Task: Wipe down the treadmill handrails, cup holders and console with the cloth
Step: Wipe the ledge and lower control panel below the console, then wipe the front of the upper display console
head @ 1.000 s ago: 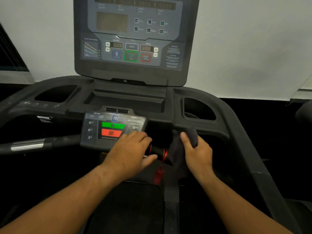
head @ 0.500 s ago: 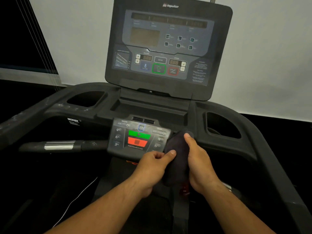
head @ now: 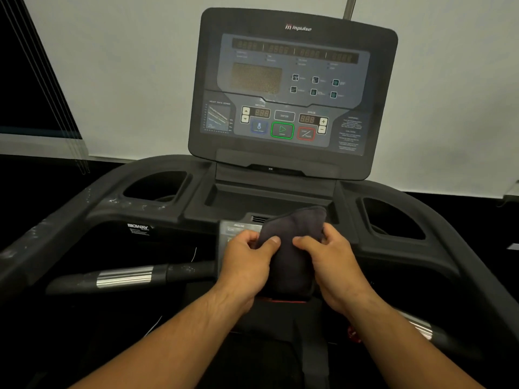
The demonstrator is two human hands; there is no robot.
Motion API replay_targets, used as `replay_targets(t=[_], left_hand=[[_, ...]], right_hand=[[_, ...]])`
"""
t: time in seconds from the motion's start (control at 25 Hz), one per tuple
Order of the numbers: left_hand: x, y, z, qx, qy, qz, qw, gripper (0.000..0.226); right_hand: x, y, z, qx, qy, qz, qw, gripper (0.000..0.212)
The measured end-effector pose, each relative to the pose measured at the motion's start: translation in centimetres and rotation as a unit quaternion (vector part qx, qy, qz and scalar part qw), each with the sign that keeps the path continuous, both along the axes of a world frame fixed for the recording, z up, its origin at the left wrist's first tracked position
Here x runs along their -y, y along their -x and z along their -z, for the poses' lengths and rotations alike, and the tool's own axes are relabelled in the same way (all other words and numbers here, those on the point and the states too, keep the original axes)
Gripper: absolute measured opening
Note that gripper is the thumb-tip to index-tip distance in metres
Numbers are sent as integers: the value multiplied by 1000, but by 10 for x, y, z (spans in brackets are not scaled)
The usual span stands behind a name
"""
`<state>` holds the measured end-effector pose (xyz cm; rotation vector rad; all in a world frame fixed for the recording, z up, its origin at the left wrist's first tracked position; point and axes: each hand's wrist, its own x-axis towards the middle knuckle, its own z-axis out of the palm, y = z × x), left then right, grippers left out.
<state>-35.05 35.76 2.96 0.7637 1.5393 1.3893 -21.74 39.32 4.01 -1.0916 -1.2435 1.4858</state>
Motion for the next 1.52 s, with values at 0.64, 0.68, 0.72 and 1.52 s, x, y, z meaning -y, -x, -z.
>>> replay_targets(t=[0.64,0.68,0.72,1.52], left_hand=[[-53,122,-78,-269,-137,250,920,15],[-61,124,-88,-299,-143,257,908,16],[-68,126,-96,-324,-145,263,897,18],[-197,94,-126,-319,30,317,893,19]], right_hand=[[-23,60,-18,118,-67,-55,989,37],[-32,58,-23,94,-65,-75,991,37],[-42,56,-26,65,-57,-92,992,39],[-208,10,-74,88,-134,-119,980,26]])
